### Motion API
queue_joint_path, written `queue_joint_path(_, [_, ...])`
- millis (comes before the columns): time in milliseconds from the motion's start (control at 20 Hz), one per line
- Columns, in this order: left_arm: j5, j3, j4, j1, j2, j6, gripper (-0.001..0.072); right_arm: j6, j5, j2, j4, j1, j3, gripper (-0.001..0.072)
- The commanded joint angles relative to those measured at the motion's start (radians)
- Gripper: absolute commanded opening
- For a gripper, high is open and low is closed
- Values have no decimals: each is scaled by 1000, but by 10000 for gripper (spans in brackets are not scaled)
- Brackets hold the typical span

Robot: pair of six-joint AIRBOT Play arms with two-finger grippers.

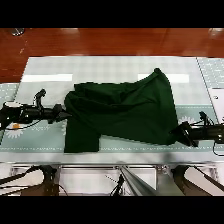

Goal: Fold the shirts.

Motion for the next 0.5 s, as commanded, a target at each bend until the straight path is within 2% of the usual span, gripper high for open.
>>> queue_joint_path(0, [1, 2, -42, -1, 4, -5, 39, -116, 16, -29, 100, 89, 34, 22])
queue_joint_path(100, [-8, 19, -108, -1, 35, -4, 39, -114, 50, -28, 109, 182, 130, 19])
queue_joint_path(200, [-32, 87, -180, -1, 110, -2, 38, -47, 61, -14, 111, 278, 330, 19])
queue_joint_path(300, [-19, 213, -272, 0, 211, -5, 38, 19, 53, -10, 109, 354, 598, 19])
queue_joint_path(450, [119, 489, -310, 0, 360, -31, 38, 114, -6, -10, 39, 406, 1076, 19])
